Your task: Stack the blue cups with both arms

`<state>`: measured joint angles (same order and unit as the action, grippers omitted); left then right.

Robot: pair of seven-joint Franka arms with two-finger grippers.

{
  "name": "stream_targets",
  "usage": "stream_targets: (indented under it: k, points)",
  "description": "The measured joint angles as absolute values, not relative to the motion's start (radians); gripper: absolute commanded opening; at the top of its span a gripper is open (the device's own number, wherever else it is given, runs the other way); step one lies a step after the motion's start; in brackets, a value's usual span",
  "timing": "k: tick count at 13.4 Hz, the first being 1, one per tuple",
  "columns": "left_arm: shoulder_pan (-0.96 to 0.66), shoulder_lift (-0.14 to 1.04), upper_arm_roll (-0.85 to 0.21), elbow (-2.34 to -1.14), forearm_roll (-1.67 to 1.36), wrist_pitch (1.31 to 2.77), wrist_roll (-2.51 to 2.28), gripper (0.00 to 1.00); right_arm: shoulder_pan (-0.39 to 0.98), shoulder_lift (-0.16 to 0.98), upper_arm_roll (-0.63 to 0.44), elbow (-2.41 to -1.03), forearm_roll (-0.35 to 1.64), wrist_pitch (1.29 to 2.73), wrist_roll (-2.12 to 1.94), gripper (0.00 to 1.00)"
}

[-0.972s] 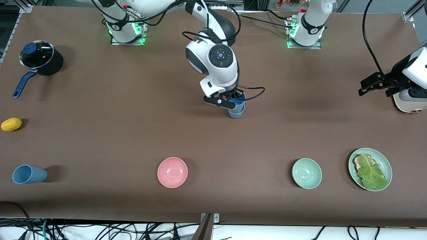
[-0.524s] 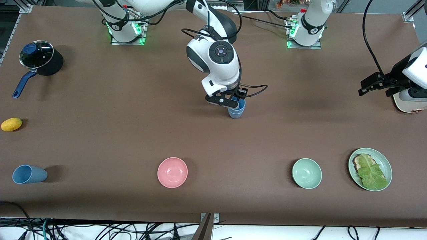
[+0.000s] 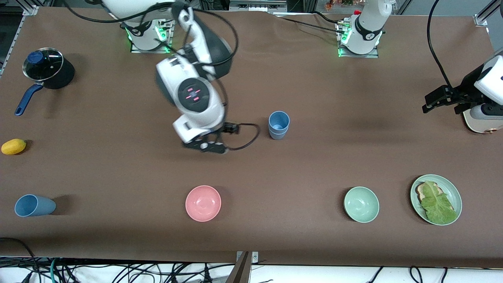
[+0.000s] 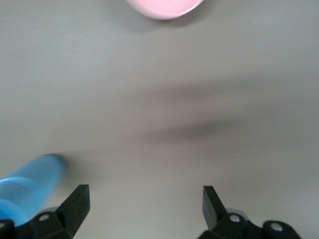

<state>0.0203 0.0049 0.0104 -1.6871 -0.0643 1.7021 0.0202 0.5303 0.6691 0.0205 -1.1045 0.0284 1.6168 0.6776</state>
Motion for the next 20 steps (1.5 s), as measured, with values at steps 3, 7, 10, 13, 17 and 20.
stream_targets:
  k: [3, 7, 10, 13, 17, 20]
  points:
    - [0.02, 0.005, 0.01, -1.687, -0.064, 1.702, 0.02, 1.0, 0.524, 0.666, -0.138, -1.109, 0.029, 1.601, 0.528, 1.0]
    - [0.02, 0.005, 0.01, -1.687, -0.064, 1.702, 0.02, 1.0, 0.45, 0.666, -0.25, -1.132, 0.03, 1.594, 0.257, 1.0]
    - [0.02, 0.005, 0.01, -1.687, -0.064, 1.702, 0.02, 1.0, 0.358, 0.665, -0.266, -1.145, 0.03, 1.592, 0.178, 1.0]
    - [0.019, 0.005, 0.009, -1.687, -0.064, 1.702, 0.02, 1.0, 0.245, 0.661, -0.271, -1.145, 0.03, 1.595, 0.095, 1.0]
    - [0.013, 0.005, 0.006, -1.687, -0.064, 1.703, 0.02, 1.0, 0.223, 0.572, -0.27, -1.141, 0.031, 1.541, 0.066, 1.0]
    - [0.013, 0.005, 0.005, -1.687, -0.064, 1.703, 0.02, 1.0, 0.24, 0.49, -0.262, -1.142, 0.031, 1.482, 0.067, 1.0]
